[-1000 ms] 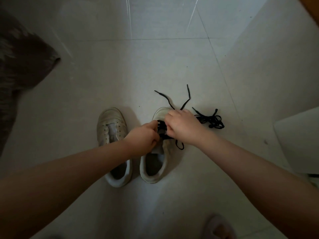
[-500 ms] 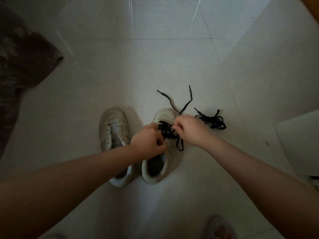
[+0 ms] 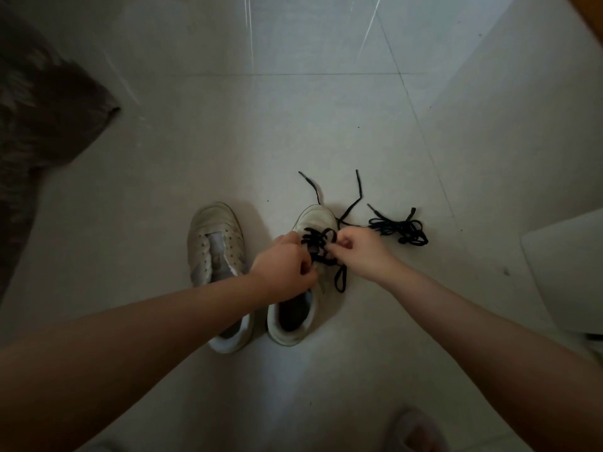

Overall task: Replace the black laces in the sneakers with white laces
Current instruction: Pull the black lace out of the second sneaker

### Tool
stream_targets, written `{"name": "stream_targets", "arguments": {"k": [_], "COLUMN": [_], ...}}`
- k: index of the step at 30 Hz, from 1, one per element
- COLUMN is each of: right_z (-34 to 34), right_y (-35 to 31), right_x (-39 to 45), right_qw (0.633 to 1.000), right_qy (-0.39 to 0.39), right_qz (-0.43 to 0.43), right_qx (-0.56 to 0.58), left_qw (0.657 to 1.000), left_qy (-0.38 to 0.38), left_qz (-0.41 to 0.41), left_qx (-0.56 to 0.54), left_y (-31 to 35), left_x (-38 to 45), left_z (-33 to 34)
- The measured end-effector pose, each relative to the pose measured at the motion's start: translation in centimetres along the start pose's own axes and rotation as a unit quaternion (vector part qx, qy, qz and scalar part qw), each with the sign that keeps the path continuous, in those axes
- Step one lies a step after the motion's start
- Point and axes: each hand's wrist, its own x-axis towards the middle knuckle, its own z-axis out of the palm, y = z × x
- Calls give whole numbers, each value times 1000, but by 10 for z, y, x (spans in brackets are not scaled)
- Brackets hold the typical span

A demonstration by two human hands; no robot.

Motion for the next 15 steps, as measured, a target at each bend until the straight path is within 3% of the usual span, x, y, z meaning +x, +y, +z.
{"name": "stream_targets", "arguments": {"k": [2,4,8,9,12,15], "right_z": [-16,-25,-7,-1,8,12], "right_y": [-4,-2,1,1,3,2], "right_x": [5,9,5,3,10,15], "right_qw": [996,992,997,997,999,996], "right_qy": [81,109,-55,-67,-17,-13], "right_qz": [17,46,43,36,40,77], "right_qx": [12,41,32,14,-10,45], "left_qw": [1000,1000,1000,1000,1000,1000], "left_qy": [1,4,5,5,8,8], "left_qz": [-11,-14,-14,-13,-9,-6], "left_qx": [-7,-11,-6,-9,-14,-13], "left_y": [-1,-1,-1,-2,-2,-2], "left_x": [1,2,4,4,4,5], "left_z": [-1,-1,0,0,-1,-1]}}
